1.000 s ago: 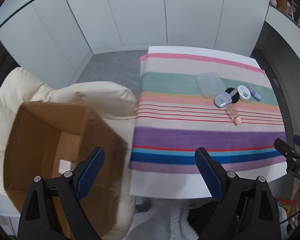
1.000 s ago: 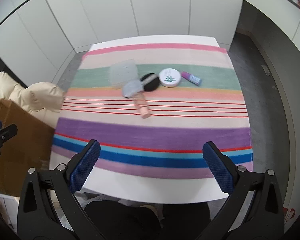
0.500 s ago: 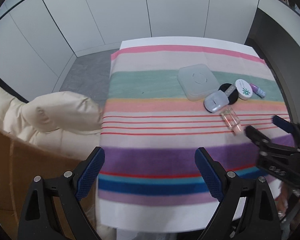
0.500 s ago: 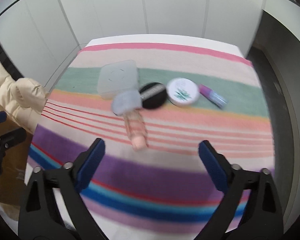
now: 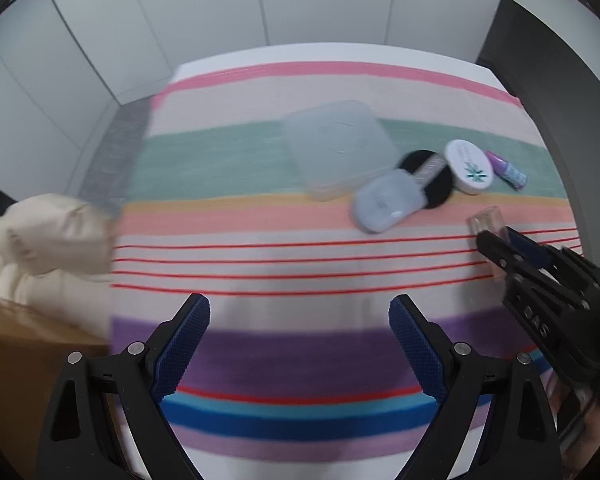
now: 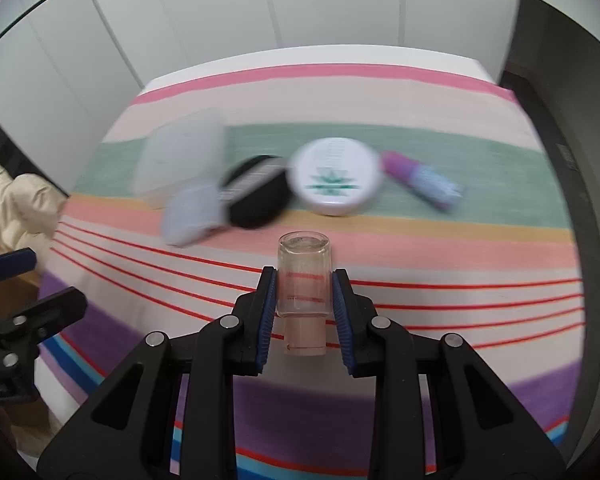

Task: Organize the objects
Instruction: 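Grasp the clear lidded case with the left tool while the right tool grasps the glass bottle, then lift the case with the left tool while the right tool carries the bottle toward the box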

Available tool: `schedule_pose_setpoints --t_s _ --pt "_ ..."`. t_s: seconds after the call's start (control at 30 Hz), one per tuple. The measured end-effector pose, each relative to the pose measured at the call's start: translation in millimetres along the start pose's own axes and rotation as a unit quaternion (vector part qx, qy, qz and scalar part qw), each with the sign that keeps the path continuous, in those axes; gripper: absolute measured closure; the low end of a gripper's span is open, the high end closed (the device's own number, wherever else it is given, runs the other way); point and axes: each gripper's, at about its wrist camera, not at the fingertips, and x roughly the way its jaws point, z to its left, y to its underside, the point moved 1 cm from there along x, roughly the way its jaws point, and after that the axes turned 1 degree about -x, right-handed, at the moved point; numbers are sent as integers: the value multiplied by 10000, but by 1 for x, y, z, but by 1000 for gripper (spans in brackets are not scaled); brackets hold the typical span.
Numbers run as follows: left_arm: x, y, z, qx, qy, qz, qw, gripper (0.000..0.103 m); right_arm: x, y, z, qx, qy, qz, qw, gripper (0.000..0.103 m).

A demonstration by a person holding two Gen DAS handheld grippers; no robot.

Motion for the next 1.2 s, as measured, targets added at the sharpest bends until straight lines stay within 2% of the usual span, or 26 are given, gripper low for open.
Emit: schedule_pose_setpoints --t_s 0.2,0.4,0.43,0.5,0.53,0.57,0.63,0.73,0.9,0.97,1.2 --pt "30 -28 -32 -591 416 159 9973 11 -10 15 -32 283 63 91 9995 74" --pt "53 -50 -35 -1076 397 358 9928 11 -13 28 -42 317 71 139 9994 74" --pt "56 -50 -32 -1193 452 388 9911 16 -14 29 -43 323 57 139 9994 74" --pt "63 -50 -28 -1355 474 489 9884 38 -22 33 -52 324 52 133 9994 74" --pt "62 -50 -28 -1340 288 452 9895 44 -22 31 -52 332 43 130 9994 74" --pt "60 -50 -30 -1287 215 412 9906 44 -23 31 -52 335 31 127 9994 74" --pt "60 -49 -31 -1222 265 417 9913 45 -26 31 -51 316 9 102 9994 74" --pt "54 -46 -30 -1118 21 298 9933 45 -29 26 -48 295 -10 71 9995 74" --pt "44 -43 -30 -947 -181 263 9950 45 -32 22 -43 255 77 96 9996 74" --pt "36 -43 -33 -783 -308 220 9962 45 -34 18 -42 251 118 108 9996 74" --pt "-7 -49 -30 -528 -406 -21 9978 45 -55 -3 -39 238 354 94 9990 74"
